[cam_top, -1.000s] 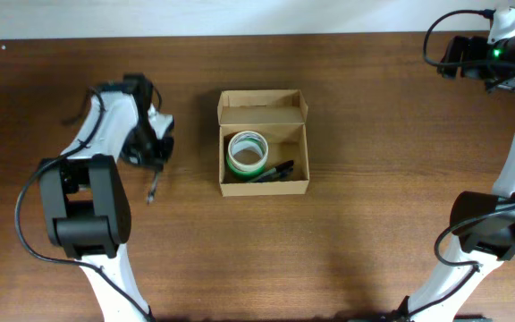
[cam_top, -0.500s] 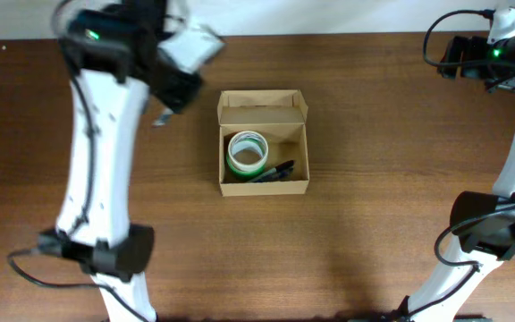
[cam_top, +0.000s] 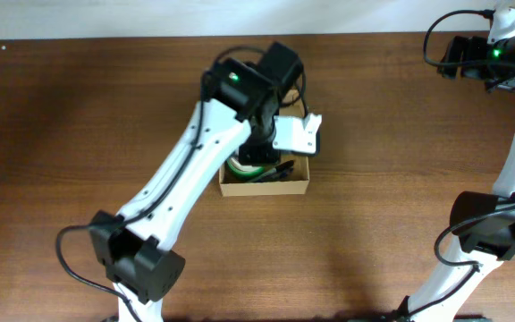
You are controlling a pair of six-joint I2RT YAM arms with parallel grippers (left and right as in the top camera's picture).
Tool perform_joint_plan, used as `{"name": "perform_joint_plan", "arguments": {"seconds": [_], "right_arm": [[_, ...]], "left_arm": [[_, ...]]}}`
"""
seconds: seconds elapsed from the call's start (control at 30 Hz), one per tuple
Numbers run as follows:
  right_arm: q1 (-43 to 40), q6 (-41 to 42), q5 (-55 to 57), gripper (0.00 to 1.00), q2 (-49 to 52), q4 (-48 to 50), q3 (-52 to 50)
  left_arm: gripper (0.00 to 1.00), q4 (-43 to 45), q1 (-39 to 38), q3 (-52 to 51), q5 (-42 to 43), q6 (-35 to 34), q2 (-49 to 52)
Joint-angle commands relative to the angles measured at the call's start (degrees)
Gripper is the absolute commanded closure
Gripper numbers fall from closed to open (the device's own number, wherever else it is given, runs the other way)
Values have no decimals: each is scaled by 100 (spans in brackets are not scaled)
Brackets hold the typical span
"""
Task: Pack container
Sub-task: 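Carry the grey pen into the box and release it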
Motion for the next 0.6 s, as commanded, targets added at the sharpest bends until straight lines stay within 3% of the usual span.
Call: {"name": "perform_joint_plan", "arguments": {"seconds": [0.0,0.2,0.57], "right_arm": [[-31,48,-31,1,-15,0,33],[-31,48,-31,1,-15,0,33],[-31,48,-31,1,-15,0,33]], "left_arm": [[93,588,13,-800,-44,291,42],[94,1547,2,-1722,127,238,42],[91,2059,-13,-2258,503,-299,44]]}}
